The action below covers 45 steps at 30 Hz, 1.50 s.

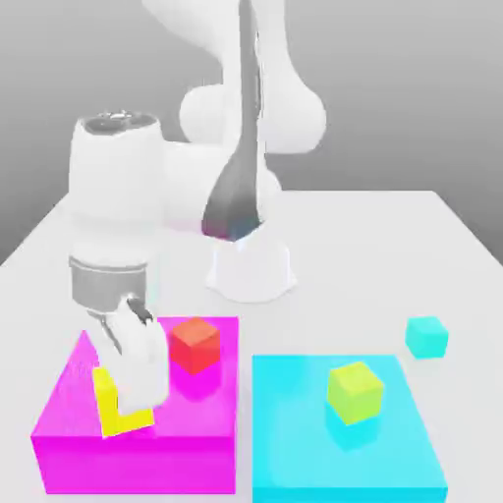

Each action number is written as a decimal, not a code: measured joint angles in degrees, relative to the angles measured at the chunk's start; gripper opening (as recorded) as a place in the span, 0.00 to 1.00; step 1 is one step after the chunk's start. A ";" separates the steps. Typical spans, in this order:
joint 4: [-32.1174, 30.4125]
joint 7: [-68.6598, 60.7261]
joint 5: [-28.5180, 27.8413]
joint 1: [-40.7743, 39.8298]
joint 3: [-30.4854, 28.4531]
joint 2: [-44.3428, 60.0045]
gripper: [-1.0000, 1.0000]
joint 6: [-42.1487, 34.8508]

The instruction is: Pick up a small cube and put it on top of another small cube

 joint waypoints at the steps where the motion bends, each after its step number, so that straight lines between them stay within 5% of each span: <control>1: -0.93 2.18 1.14 3.27 1.56 -1.11 0.00 -0.69; 4: -3.52 7.92 4.12 13.62 4.44 -3.97 0.00 -2.45; 17: -14.60 29.45 14.79 35.57 22.86 -14.35 0.00 -7.84; 45: -14.97 42.99 -3.44 30.11 26.13 -1.52 0.00 3.70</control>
